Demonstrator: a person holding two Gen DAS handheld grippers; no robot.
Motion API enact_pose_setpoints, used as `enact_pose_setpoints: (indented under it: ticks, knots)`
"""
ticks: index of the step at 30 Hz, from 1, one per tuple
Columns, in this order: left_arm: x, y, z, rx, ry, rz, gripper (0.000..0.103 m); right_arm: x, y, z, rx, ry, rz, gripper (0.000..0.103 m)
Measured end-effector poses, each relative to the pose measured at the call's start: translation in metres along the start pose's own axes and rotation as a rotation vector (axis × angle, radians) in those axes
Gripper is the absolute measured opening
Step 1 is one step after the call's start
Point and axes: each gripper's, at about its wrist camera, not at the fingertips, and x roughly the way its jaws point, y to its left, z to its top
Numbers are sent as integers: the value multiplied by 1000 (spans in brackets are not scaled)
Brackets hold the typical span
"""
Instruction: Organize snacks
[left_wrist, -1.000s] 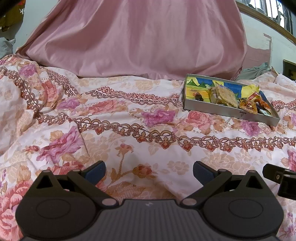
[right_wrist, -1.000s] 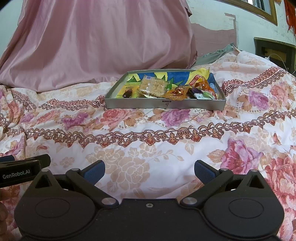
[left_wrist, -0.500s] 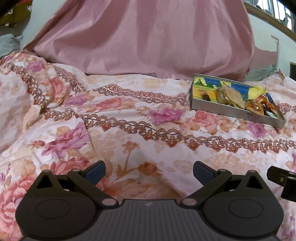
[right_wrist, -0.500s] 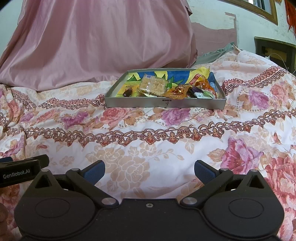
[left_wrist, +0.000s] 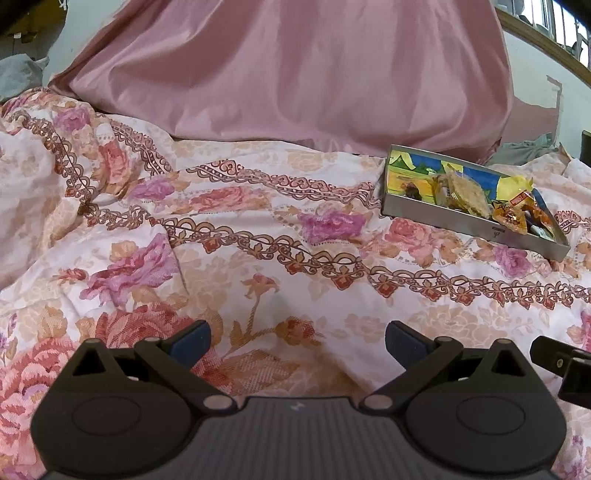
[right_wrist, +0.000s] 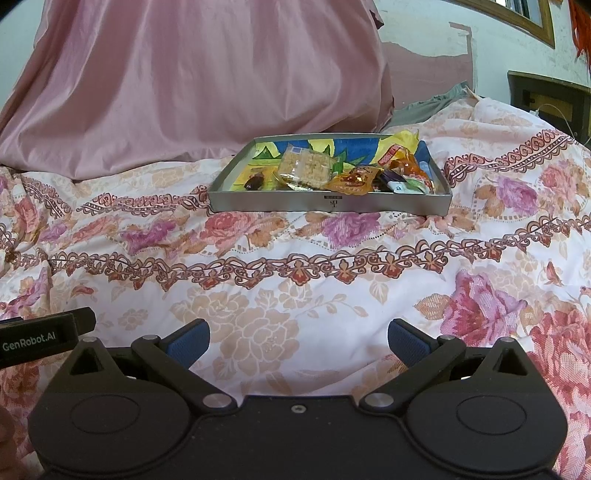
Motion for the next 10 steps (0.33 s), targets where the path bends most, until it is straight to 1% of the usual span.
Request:
enact_pose_setpoints:
  ticks: [10]
  knots:
    - [0,-1,-1,9,4,-5,103,1,-1,0,-1,7,1,102]
